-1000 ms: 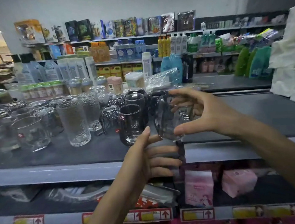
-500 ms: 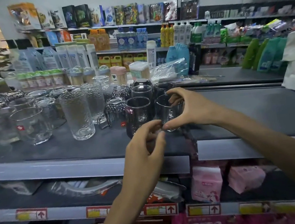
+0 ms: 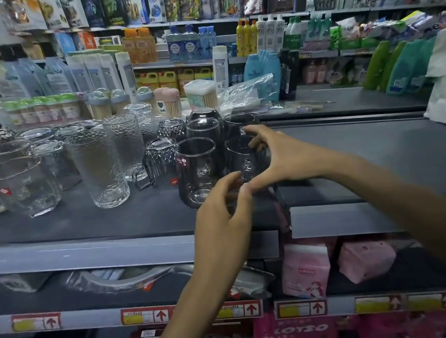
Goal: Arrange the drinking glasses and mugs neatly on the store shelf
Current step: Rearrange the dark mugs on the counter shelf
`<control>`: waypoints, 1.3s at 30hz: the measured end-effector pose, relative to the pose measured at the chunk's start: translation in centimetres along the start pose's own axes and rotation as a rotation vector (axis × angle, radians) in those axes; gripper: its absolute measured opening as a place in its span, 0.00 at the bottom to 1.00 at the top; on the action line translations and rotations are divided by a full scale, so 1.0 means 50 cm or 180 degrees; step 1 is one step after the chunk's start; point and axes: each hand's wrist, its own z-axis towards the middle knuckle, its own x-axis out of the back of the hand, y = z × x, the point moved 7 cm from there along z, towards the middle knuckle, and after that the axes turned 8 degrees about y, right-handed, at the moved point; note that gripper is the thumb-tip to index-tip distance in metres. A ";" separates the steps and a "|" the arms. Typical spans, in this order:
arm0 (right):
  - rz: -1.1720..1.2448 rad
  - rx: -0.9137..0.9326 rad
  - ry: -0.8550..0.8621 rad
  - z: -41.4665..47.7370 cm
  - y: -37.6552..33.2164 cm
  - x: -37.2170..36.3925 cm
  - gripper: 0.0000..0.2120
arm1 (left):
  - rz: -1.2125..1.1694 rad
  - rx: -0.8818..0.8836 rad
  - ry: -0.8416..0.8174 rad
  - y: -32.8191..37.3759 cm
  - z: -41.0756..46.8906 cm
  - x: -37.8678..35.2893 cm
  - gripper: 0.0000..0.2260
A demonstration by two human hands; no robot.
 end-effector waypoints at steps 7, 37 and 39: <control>0.0837 -0.0203 0.0124 -0.014 0.025 0.064 0.36 | 0.0406 -0.0024 0.0054 -0.007 0.017 -0.015 0.14; 0.0337 0.0507 0.0405 0.023 0.046 0.067 0.07 | 0.0996 0.0003 0.0596 0.001 0.039 -0.062 0.05; 0.0354 0.0477 0.0393 0.021 0.048 0.065 0.09 | 0.0964 -0.0014 0.0584 0.001 0.038 -0.061 0.05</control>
